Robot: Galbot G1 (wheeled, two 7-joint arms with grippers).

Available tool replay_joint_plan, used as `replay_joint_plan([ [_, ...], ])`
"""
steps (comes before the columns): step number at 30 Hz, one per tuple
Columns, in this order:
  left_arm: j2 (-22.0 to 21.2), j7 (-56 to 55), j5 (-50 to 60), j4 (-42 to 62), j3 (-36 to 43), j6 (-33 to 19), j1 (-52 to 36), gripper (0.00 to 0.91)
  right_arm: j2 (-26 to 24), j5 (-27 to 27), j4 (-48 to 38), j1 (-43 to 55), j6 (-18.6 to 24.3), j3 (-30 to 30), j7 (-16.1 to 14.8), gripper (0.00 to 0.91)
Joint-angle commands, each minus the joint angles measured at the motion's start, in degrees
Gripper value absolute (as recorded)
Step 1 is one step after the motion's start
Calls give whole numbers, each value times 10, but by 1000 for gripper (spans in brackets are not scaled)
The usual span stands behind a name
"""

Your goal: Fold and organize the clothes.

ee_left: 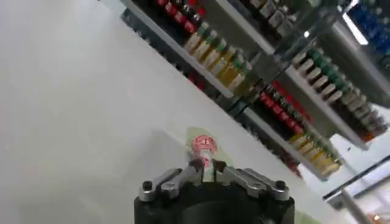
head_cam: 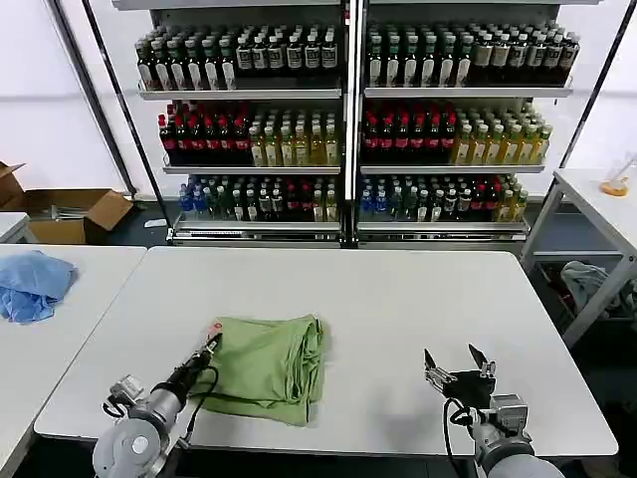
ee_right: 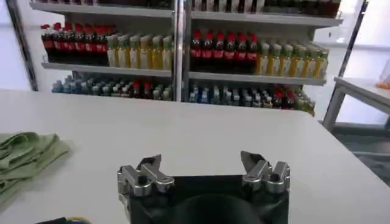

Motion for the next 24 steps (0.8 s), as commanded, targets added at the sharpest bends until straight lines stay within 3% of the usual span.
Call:
replay_joint_plan([
  [1,4,-5,-106,-28,-85,-1,11,30,-1,2,-3,1,1,1,0,907],
  [5,48,-12,-108,-38,-164,2,20,30,-6,6,-5,5,1,0,0,907],
  [12,196,-9,-32,-51,-281,-5,61,30,-14,20,-11,22,2,-1,-1,907],
  [13,233,-16,-30,-61,-299,3,63,30,-13,20,-11,25,3,-2,-1,907],
  [16,266,-30,-21,-92,-294,11,54,30,-9,20,-12,27,3,-6,-1,907],
  [19,260,-42,23,-132,-243,18,49,30,-3,16,-12,24,3,-11,-1,907],
  [24,180,-53,206,-160,-39,16,38,30,5,7,-5,14,3,-8,-1,907],
])
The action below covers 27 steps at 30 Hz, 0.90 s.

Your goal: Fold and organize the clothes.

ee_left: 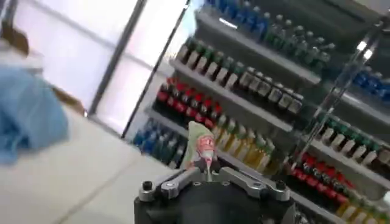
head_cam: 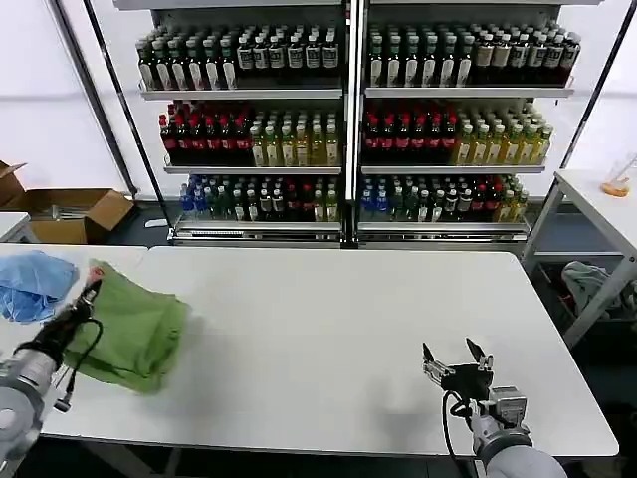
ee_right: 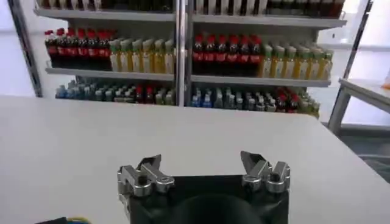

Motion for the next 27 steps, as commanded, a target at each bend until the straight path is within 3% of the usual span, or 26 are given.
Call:
replay_joint_plan([
  [1,1,-31,267,-70,193,10,-10,30,8,-8,7,-7,0,2,0,907],
  [4,-41,-51,372,-9,306,14,-48,30,10,-14,10,-14,0,10,1,907],
  [8,-81,-57,451,9,382,15,-88,30,13,-18,17,-24,-2,20,2,907],
  [15,-120,-72,434,12,470,41,-162,30,23,-29,26,-40,-3,33,3,907],
  [25,-193,-78,435,111,581,47,-256,30,27,-31,32,-44,-6,46,3,907],
  [26,-199,-75,422,112,584,42,-263,302,27,-31,33,-43,-6,47,3,907],
  [27,-205,-68,412,114,586,32,-270,665,26,-31,33,-42,-6,47,3,907],
])
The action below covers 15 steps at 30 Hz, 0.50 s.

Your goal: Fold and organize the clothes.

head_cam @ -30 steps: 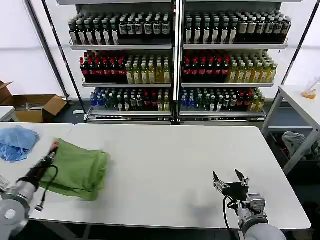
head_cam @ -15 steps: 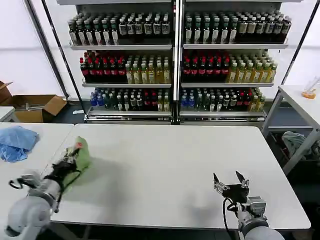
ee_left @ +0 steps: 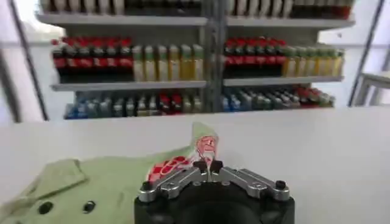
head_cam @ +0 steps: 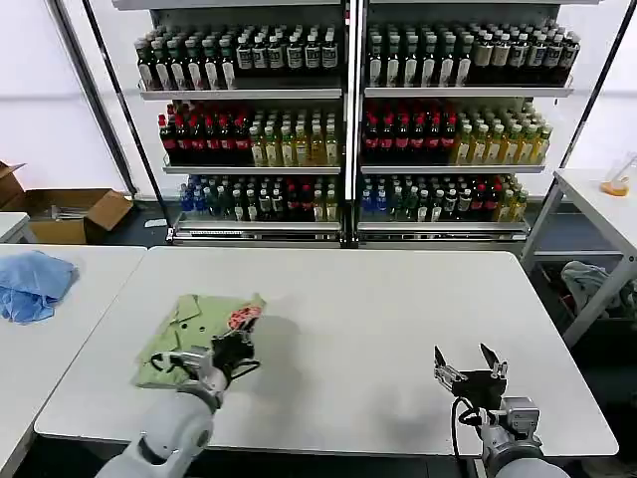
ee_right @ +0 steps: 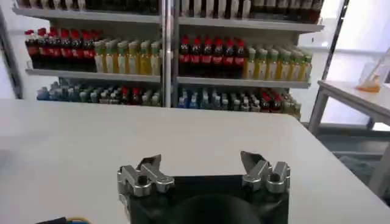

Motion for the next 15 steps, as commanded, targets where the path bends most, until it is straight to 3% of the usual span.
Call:
replay_joint_plan([
  [1,-89,11,13,75,152,-19,-116,907,0,-1,4,-2,-1,7,-1,907],
  [8,-81,28,-64,49,110,-83,-110,907,-9,36,2,28,-1,-26,-4,907],
  [15,-12,18,-125,-48,-31,-108,-29,907,0,131,-51,151,-1,-125,17,907],
])
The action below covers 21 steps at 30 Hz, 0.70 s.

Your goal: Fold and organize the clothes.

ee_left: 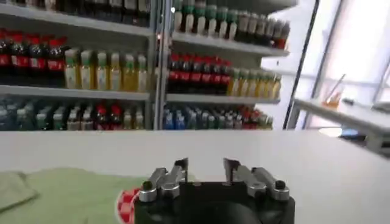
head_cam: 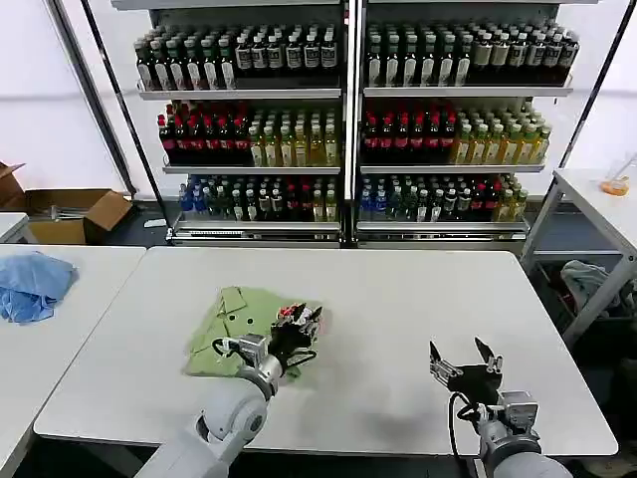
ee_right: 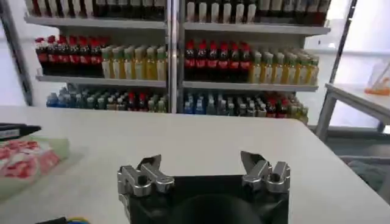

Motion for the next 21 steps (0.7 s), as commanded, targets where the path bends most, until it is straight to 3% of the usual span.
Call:
replay_joint_plan([
  [1,52,-6,-90,-91,-143,-57,64,907,17,112,-63,152,-1,-121,26,907],
  [7,96,-17,-76,-117,-282,-68,151,907,71,241,-156,288,-20,-226,90,907],
  [15,91,-19,-72,-149,-351,-77,231,907,91,373,-242,389,-46,-312,116,907],
  [21,72,-19,-64,-155,-357,-78,247,907,118,388,-284,408,-49,-353,131,907],
])
